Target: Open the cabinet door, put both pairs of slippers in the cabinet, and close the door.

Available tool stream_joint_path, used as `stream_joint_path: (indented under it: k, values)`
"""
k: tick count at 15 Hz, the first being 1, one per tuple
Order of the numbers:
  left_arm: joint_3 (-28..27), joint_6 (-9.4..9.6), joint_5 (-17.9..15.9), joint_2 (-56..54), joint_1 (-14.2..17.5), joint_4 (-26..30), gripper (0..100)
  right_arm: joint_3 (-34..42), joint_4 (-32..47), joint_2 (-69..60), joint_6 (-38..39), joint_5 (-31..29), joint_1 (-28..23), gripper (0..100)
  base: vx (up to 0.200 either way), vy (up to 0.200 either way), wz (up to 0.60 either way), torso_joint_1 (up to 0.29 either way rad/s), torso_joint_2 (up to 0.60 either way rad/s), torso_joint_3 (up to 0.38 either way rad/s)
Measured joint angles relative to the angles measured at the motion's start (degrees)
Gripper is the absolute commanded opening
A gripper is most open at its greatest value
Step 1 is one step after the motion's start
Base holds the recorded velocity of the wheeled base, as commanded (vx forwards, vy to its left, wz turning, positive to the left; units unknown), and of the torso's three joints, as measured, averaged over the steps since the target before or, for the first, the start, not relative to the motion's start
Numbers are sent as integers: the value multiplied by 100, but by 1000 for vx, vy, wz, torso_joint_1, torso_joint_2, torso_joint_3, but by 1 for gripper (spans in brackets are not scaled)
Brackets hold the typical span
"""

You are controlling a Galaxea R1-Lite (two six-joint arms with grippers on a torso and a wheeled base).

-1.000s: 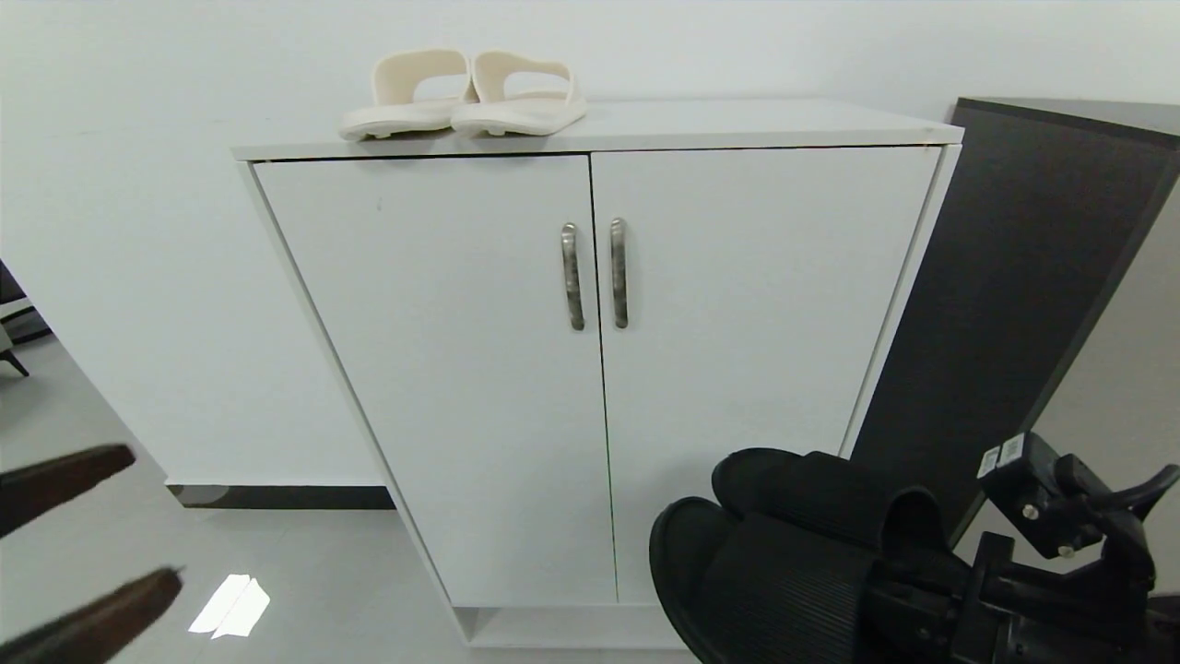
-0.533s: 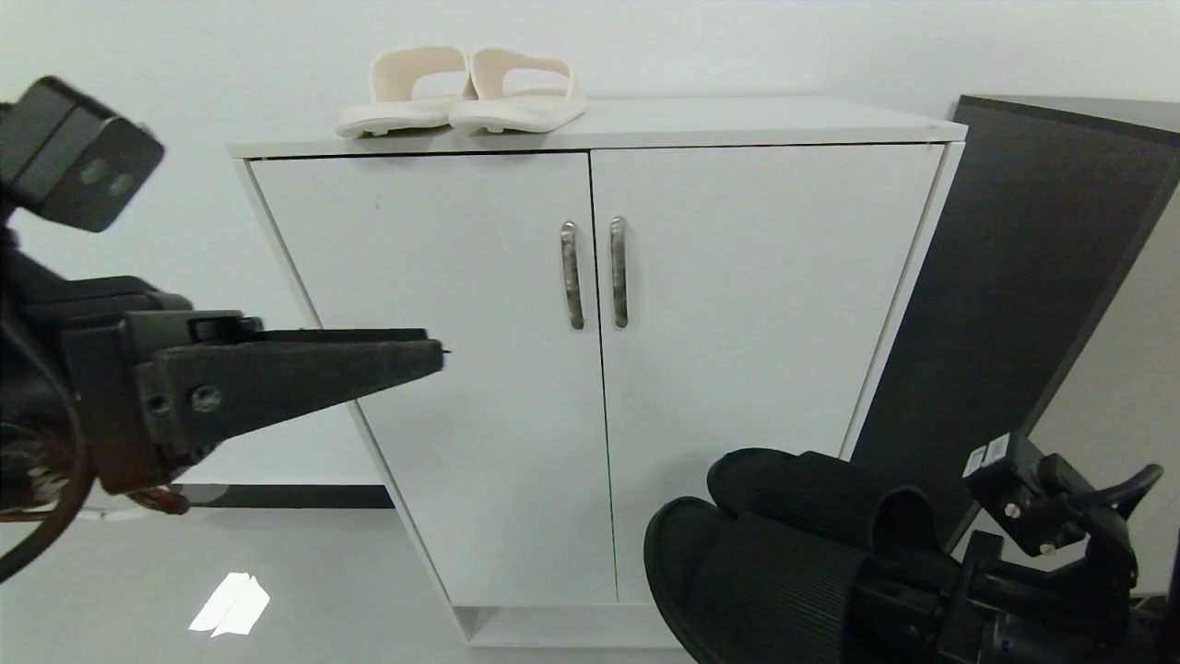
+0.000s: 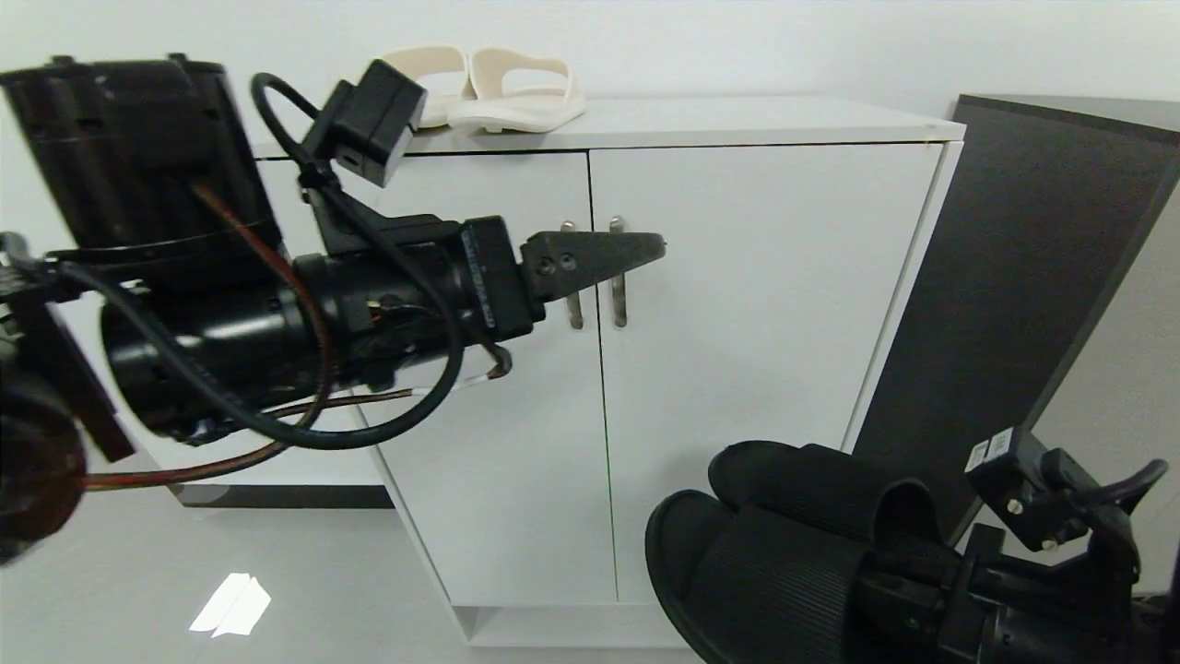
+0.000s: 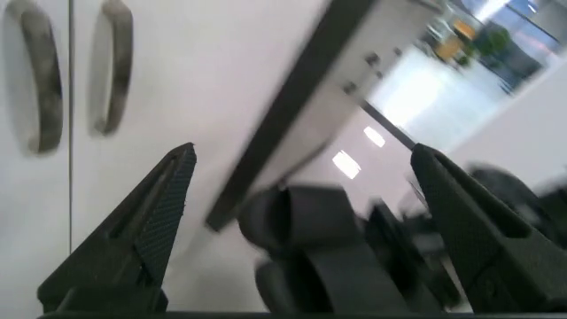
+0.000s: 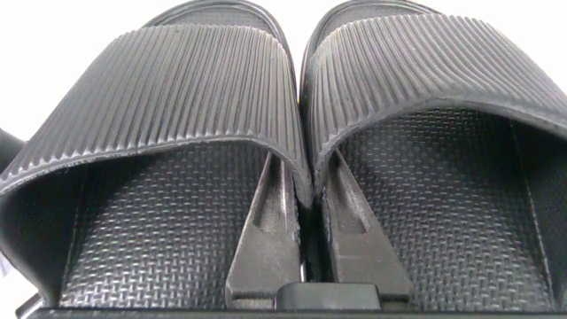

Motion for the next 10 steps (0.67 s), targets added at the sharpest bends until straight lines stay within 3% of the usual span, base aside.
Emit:
stream_joint_path:
  k: [3,5,10]
  values:
    - [-557,17,-162,566,-105,66,100,-12,6,-6,0,-6,-17,0,0,0,0,0,0,0]
    - [-822,182,-324,772,-73,293,100,-11,4,-9,-32,-13,-22,0,0,0,0,0,0,0]
    - [-994,441,-514,1012,407,344,100,24,9,-37,-68,-17,-22,0,0,0,0,0,0,0]
